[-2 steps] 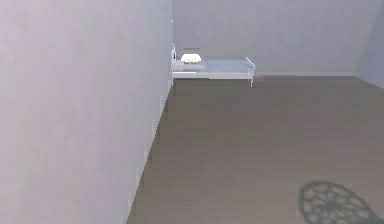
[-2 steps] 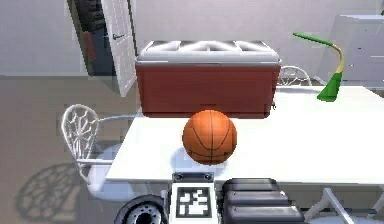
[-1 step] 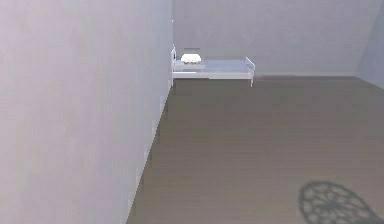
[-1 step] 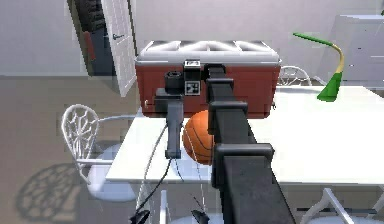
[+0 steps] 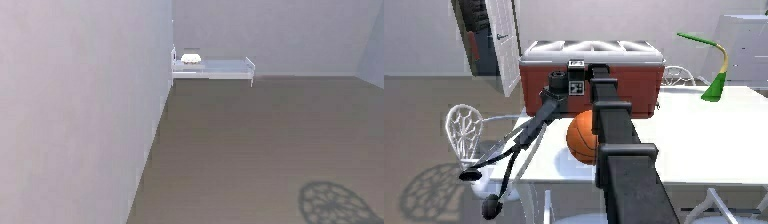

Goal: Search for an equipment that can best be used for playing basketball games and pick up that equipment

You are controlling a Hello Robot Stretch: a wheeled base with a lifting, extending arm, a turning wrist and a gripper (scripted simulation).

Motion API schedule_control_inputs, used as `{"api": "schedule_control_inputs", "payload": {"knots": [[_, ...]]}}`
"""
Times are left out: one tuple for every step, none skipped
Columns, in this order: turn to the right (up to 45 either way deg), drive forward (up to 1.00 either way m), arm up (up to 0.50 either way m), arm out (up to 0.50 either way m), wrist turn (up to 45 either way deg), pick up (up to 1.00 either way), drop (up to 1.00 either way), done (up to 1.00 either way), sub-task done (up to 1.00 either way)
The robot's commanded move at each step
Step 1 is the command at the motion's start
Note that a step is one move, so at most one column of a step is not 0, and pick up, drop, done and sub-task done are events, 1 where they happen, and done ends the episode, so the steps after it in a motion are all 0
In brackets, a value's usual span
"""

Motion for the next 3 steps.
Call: {"api": "schedule_control_inputs", "payload": {"knots": [[0.0, 0.0, 0.0, 0.0, 45.0, 0.0, 0.0, 0.0, 0.0], [0.0, 0.0, 0.0, 0.0, 45.0, 0.0, 0.0, 0.0, 0.0], [0.0, 0.0, 0.0, 0.0, 45.0, 0.0, 0.0, 0.0, 0.0]]}}
